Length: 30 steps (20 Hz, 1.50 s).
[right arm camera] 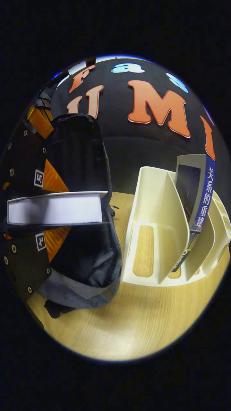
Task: Open the schoolbag, grab two books from the bookshelf and put them into the schoolbag.
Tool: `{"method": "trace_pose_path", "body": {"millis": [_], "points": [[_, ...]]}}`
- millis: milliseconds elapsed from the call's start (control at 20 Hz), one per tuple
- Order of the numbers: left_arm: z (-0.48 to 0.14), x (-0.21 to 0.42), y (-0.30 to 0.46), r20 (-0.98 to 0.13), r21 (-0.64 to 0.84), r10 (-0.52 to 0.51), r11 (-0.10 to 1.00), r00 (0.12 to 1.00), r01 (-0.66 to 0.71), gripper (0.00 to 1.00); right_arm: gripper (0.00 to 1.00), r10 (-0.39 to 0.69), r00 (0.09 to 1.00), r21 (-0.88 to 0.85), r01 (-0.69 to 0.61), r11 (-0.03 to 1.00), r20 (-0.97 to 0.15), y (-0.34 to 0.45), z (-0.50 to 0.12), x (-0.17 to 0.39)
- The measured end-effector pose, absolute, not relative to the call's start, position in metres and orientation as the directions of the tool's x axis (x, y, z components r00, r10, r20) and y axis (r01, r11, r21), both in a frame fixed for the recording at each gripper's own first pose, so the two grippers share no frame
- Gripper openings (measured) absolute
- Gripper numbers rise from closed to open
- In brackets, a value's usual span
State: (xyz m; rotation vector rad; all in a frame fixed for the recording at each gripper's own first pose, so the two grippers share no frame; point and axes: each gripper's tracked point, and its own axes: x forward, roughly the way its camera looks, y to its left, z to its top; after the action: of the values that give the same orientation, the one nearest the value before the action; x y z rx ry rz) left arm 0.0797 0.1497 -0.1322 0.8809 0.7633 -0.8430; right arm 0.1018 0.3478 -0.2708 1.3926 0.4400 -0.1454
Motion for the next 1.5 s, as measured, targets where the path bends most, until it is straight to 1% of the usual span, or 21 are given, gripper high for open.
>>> {"method": "trace_pose_path", "body": {"millis": [150,200,250,300,350,400,500,550,650,750,1000,1150,1250,1400,1500], "points": [[-0.128,0.076,0.150,-0.832,0.368,-0.299,0.333,0.467,0.868,0.01,0.37,0.149,0.902,0.907,0.378,0.183,-0.406,0.359,-0.285,0.120],[-0.129,0.077,0.150,-0.832,0.374,-0.296,0.325,0.469,0.869,0.01,0.39,0.161,0.894,0.904,0.389,0.178,-0.417,0.363,-0.290,0.122],[-0.130,0.081,0.155,-0.834,0.377,-0.288,0.327,0.471,0.867,0.01,0.39,0.180,0.873,0.888,0.424,0.177,-0.453,0.369,-0.299,0.121],[-0.134,0.088,0.159,-0.837,0.375,-0.275,0.340,0.473,0.862,0.01,0.47,0.209,0.852,0.875,0.448,0.181,-0.480,0.374,-0.305,0.113],[-0.135,0.092,0.163,-0.838,0.371,-0.268,0.358,0.475,0.857,0.01,0.40,0.232,0.839,0.869,0.460,0.183,-0.492,0.378,-0.308,0.110],[-0.137,0.094,0.165,-0.841,0.357,-0.269,0.375,0.469,0.855,0.01,0.77,0.243,0.832,0.866,0.466,0.182,-0.498,0.377,-0.309,0.104],[-0.137,0.096,0.166,-0.841,0.339,-0.281,0.392,0.463,0.855,0.01,0.95,0.246,0.828,0.863,0.470,0.188,-0.504,0.369,-0.303,0.089],[-0.138,0.097,0.167,-0.841,0.333,-0.287,0.395,0.460,0.856,0.01,0.97,0.240,0.824,0.856,0.474,0.205,-0.514,0.365,-0.302,0.078],[-0.143,0.093,0.168,-0.841,0.326,-0.294,0.394,0.454,0.859,0.01,0.99,0.228,0.815,0.843,0.486,0.231,-0.533,0.350,-0.302,0.059],[-0.151,0.088,0.168,-0.846,0.310,-0.303,0.393,0.440,0.866,0.01,0.99,0.219,0.818,0.843,0.485,0.234,-0.531,0.331,-0.296,0.044],[-0.160,0.078,0.164,-0.842,0.273,-0.330,0.421,0.426,0.865,0.01,0.99,0.147,0.811,0.811,0.517,0.274,-0.566,0.265,-0.280,-0.002],[-0.158,0.081,0.168,-0.832,0.266,-0.336,0.455,0.441,0.850,0.01,0.99,0.088,0.764,0.734,0.572,0.367,-0.639,0.219,-0.277,-0.032],[-0.160,0.077,0.168,-0.829,0.260,-0.345,0.458,0.440,0.850,0.01,0.99,0.068,0.742,0.694,0.585,0.421,-0.667,0.196,-0.263,-0.044],[-0.166,0.069,0.163,-0.826,0.242,-0.360,0.470,0.435,0.849,0.01,0.99,0.021,0.706,0.591,0.575,0.566,-0.708,0.168,-0.236,-0.055],[-0.167,0.069,0.164,-0.819,0.221,-0.365,0.512,0.443,0.830,0.01,0.99,-0.023,0.681,0.497,0.557,0.665,-0.732,0.146,-0.215,-0.060]]}}
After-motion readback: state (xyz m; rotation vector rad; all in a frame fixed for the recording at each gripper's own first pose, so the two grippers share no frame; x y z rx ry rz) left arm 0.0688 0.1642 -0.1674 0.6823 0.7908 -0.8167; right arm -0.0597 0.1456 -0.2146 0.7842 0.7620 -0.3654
